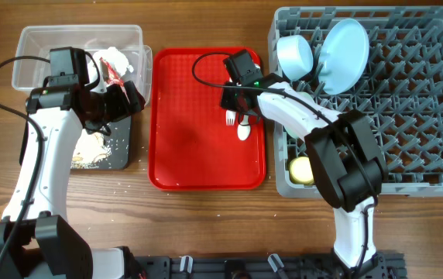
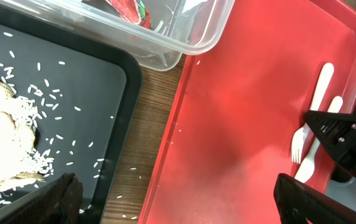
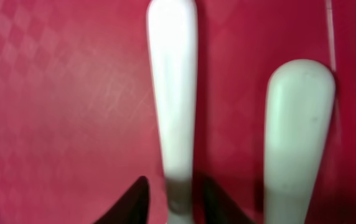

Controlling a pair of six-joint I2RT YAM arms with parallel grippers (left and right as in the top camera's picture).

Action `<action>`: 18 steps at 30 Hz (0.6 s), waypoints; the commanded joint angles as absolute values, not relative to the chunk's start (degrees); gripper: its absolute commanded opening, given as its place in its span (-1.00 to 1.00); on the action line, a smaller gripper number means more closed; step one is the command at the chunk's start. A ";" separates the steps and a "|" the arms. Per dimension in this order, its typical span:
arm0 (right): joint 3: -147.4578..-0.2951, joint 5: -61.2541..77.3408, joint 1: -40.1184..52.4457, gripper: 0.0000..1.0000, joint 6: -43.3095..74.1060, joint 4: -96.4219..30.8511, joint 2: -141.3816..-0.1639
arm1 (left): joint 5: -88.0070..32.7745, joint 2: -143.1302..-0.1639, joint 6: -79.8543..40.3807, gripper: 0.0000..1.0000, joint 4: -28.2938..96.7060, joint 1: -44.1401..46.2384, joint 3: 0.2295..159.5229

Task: Sort waste into correct bins and load items into the dishwasher rack
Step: 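Move right gripper to the white fork on red tray and grasp it, then carry the fork with right gripper and drop it into the rack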

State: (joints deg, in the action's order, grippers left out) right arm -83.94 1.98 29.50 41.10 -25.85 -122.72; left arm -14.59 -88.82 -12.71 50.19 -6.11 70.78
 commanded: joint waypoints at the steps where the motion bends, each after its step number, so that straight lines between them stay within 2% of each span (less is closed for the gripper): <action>1: -83.74 0.16 29.76 -0.66 43.64 -26.39 -126.02 | -14.24 -88.07 -12.19 1.00 50.24 -6.39 71.59; 4: -83.77 0.45 29.76 -0.92 43.68 -26.81 -126.02 | -14.24 -88.07 -12.19 1.00 50.24 -6.39 71.59; 18: -86.19 4.29 29.74 -0.91 37.47 -33.54 -122.34 | -14.24 -88.07 -12.19 1.00 50.24 -6.39 71.59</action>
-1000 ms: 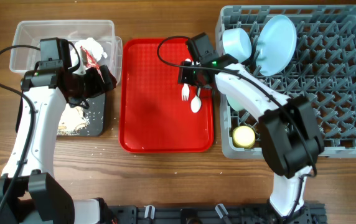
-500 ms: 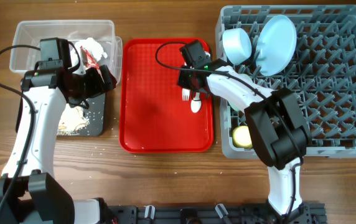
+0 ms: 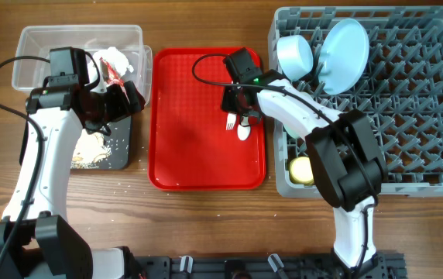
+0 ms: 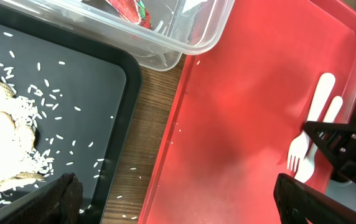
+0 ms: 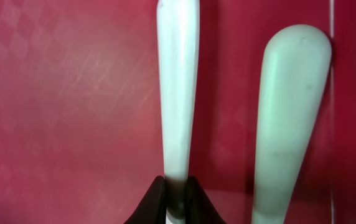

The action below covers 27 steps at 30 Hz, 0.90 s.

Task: Sort waste into correct bins and load items into the dishwasher rack
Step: 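Carry the fork with right gripper and drop it into the rack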

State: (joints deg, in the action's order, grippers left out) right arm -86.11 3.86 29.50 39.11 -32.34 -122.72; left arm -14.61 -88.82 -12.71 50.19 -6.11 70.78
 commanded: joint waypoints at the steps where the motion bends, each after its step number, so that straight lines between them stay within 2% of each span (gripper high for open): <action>1: -86.26 4.29 29.74 -0.91 37.45 -33.74 -122.32 | -14.24 -88.07 -12.19 1.00 50.24 -6.39 71.59; 6: -86.28 4.27 29.47 -0.91 31.22 -34.35 -116.90 | -14.24 -88.07 -12.19 1.00 50.24 -6.39 71.59; 15: -86.28 3.90 28.86 -0.91 31.00 -38.06 -113.38 | -14.26 -88.07 -12.19 1.00 50.24 -6.39 71.59; 18: -86.43 3.86 28.05 -0.91 27.35 -39.64 -107.44 | -14.24 -88.07 -12.19 0.99 50.24 -6.39 71.59; 23: -86.43 3.16 21.85 -0.91 17.39 -51.57 -91.94 | -14.24 -88.07 -12.19 1.00 50.24 -6.39 71.59; 27: -86.17 -6.17 14.26 -0.91 16.45 -66.41 -81.87 | -14.24 -88.07 -12.19 1.00 50.24 -6.39 71.59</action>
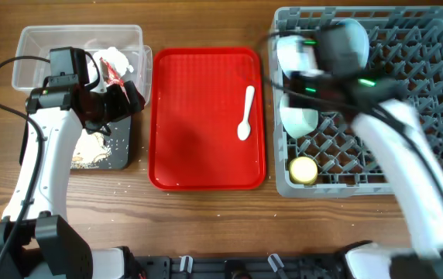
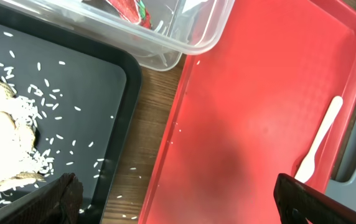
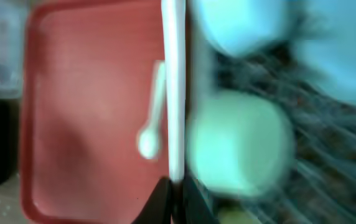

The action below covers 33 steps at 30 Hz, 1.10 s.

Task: Sort waste into correct bins and load items into the dishwasher rack
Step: 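Carry the fork with right gripper and drop it into the rack, then move right gripper to the white spoon on red tray and grasp it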

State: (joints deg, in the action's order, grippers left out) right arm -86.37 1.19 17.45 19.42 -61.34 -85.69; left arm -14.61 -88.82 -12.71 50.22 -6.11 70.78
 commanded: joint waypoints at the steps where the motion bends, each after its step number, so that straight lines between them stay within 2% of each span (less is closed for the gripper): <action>1: -85.73 -8.93 12.82 -0.91 16.43 -68.97 -80.77 | -14.24 -88.07 -12.19 1.00 50.24 -6.39 71.59; 6: -80.36 -13.15 8.10 -0.91 13.23 -74.13 -80.27 | -14.24 -88.07 -12.19 1.00 50.24 -6.39 71.59; 14: -64.18 -15.84 7.84 -0.91 3.09 -60.49 -80.31 | -14.26 -88.07 -12.19 1.00 50.24 -6.39 71.59; 18: -62.43 -15.88 7.84 -0.88 4.71 -57.84 -80.42 | -14.24 -88.07 -12.19 1.00 50.24 -6.39 71.59; 20: -62.43 -15.88 7.84 -0.38 4.71 -57.36 -80.42 | -14.24 -88.07 -12.19 1.00 50.24 -6.39 71.59; 23: -62.43 -15.88 7.84 -0.10 4.67 -56.05 -80.42 | -14.24 -88.07 -12.19 1.00 50.24 -6.39 71.59; 26: -63.02 -15.42 7.84 -0.02 7.33 -55.33 -80.40 | -14.24 -88.07 -12.19 1.00 50.24 -6.39 71.59; 29: -68.58 -7.97 7.84 -0.09 8.10 -57.23 -80.40 | -14.24 -88.07 -12.19 1.00 50.24 -6.39 71.59; 30: -72.66 -3.73 7.84 0.09 8.12 -58.19 -80.38 | -14.26 -88.07 -12.19 1.00 50.24 -6.39 71.59; 31: -75.42 0.12 7.84 0.45 8.14 -58.94 -80.38 | -14.24 -88.07 -12.19 1.00 50.24 -6.39 71.59; 32: -80.44 10.52 7.86 0.86 7.38 -59.61 -80.34 | -14.24 -88.07 -12.19 1.00 50.24 -6.39 71.59; 33: -83.18 17.54 7.86 1.00 5.78 -59.27 -80.34 | -14.24 -88.07 -12.19 1.00 50.24 -6.39 71.59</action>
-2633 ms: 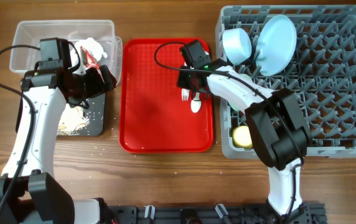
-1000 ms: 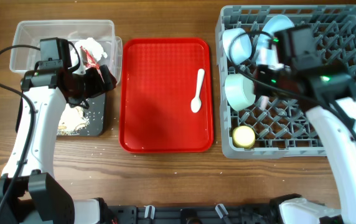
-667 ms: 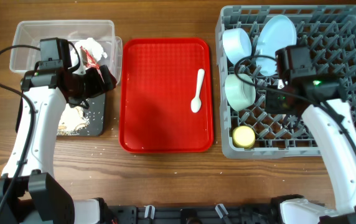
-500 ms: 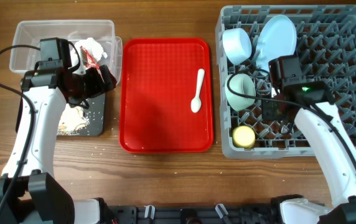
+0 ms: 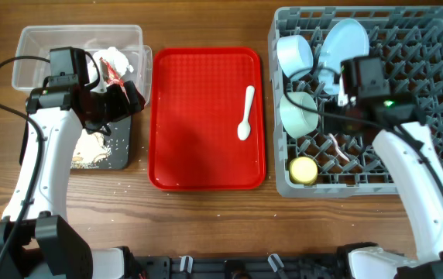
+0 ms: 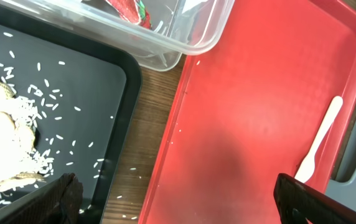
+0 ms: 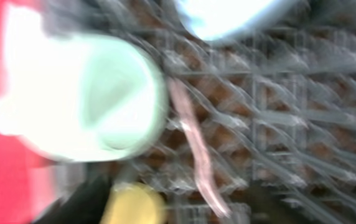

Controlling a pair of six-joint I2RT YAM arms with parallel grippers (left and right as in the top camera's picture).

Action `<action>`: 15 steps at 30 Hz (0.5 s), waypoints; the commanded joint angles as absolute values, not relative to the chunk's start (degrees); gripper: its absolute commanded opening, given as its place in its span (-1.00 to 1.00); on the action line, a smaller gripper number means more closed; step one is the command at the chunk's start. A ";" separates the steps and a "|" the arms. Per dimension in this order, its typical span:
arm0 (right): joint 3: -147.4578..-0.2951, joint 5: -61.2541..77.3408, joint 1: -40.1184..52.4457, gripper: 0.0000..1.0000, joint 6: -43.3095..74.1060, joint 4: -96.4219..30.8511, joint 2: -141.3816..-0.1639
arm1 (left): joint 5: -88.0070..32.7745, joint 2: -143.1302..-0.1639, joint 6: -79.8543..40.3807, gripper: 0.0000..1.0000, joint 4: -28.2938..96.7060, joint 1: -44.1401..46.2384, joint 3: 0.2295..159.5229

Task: Sort waste into correct bins and load items into the dishwasher rack
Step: 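Move right gripper to the white spoon on red tray and grasp it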

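A white plastic fork (image 5: 338, 147) lies flat in the grey dishwasher rack (image 5: 438, 155), right of the green bowl (image 5: 299, 114). The blurred right wrist view shows the fork (image 7: 193, 149) as a pale strip on the grid. My right gripper (image 5: 351, 99) hovers over it, and in its own view the right gripper (image 7: 178, 208) is open and empty. A white spoon (image 5: 245, 112) rests on the red tray (image 5: 198, 116). Over the gap between the black tray and the red tray, my left gripper (image 6: 184, 199) is wide open and empty.
The rack also holds a blue cup (image 5: 295, 53), a blue plate (image 5: 343, 43) and a yellow round item (image 5: 304, 169). A clear bin (image 5: 43, 39) with wrappers sits at the back left. A black tray (image 5: 113, 151) with rice and food scraps lies in front of it.
The right gripper held the fork over the rack's left side. It has moved right and let go, and the fork lies in the rack. The left arm has not moved.
My right gripper stood open around the fork's handle on the red tray, beside the spoon. Then it was shut on the fork. Then it carried the fork over the rack. Now the fork lies in the rack and the spoon stays on the tray.
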State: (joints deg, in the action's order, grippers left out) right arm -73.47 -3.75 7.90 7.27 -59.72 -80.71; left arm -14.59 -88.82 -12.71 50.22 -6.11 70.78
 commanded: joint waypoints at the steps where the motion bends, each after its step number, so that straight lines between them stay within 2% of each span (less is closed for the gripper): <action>1: -85.03 22.02 7.88 0.99 5.67 -58.30 -80.36 | -14.24 -88.07 -12.19 1.00 50.24 -6.39 71.59; 5: -86.56 24.18 13.10 0.99 12.25 -49.87 -81.19 | -14.24 -88.07 -12.19 1.00 50.24 -6.39 71.59; 8: -86.59 16.60 21.80 0.99 17.28 -47.53 -85.19 | -14.24 -88.07 -12.19 1.00 50.24 -6.39 71.59; 13: -86.59 8.82 29.47 0.99 25.32 -47.88 -93.32 | -14.26 -88.07 -12.19 1.00 50.24 -6.39 71.59; 15: -86.59 1.21 31.11 0.99 29.67 -50.37 -96.36 | -14.24 -88.07 -12.19 1.00 50.24 -6.39 71.59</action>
